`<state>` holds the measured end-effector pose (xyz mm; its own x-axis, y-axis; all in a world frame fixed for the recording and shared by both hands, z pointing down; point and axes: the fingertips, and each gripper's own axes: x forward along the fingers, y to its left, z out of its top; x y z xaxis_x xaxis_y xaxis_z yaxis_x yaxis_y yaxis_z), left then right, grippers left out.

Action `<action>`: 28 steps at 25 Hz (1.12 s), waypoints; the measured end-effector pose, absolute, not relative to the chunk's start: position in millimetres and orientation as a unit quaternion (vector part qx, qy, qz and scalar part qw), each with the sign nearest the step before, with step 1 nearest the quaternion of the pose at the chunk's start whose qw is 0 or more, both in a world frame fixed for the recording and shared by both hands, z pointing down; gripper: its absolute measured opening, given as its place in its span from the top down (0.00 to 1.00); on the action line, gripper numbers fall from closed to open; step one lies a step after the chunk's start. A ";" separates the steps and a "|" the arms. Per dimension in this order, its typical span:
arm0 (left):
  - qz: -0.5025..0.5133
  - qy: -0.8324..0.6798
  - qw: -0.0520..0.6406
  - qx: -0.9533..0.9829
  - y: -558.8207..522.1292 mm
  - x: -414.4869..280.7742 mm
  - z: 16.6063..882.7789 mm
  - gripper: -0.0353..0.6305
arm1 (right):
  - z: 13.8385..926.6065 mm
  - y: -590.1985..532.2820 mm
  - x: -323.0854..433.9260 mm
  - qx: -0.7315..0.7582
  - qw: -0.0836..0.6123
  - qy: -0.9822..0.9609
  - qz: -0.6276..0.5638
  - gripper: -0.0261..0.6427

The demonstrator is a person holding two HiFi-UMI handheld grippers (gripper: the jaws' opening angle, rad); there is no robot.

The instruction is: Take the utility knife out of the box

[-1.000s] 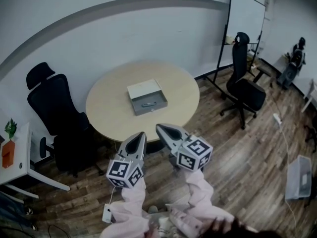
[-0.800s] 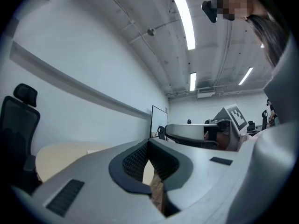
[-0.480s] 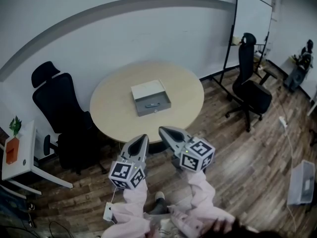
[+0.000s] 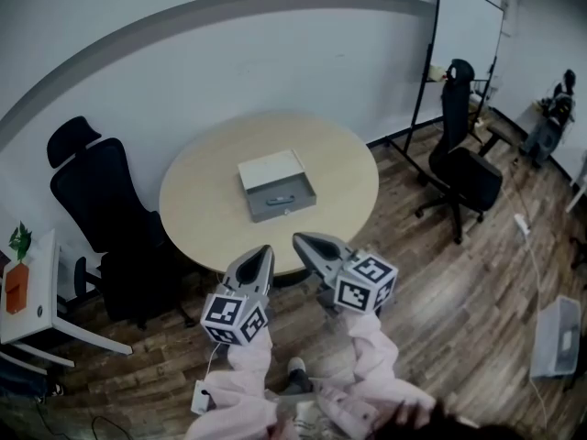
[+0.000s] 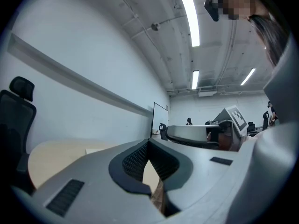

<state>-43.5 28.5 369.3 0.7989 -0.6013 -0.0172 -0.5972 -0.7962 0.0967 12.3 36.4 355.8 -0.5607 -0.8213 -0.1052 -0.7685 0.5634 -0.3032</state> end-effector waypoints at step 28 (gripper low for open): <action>-0.021 -0.279 0.054 0.958 -89.0 -37.9 381.0 0.93 | 376.2 -77.2 32.4 -0.513 0.091 0.848 -0.097 0.97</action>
<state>-37.9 -89.0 381.0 0.8431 -0.5377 -0.0097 -0.5333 -0.8382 0.1144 32.4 -77.2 376.2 -0.4578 -0.8873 -0.0552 -0.8520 0.4556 -0.2580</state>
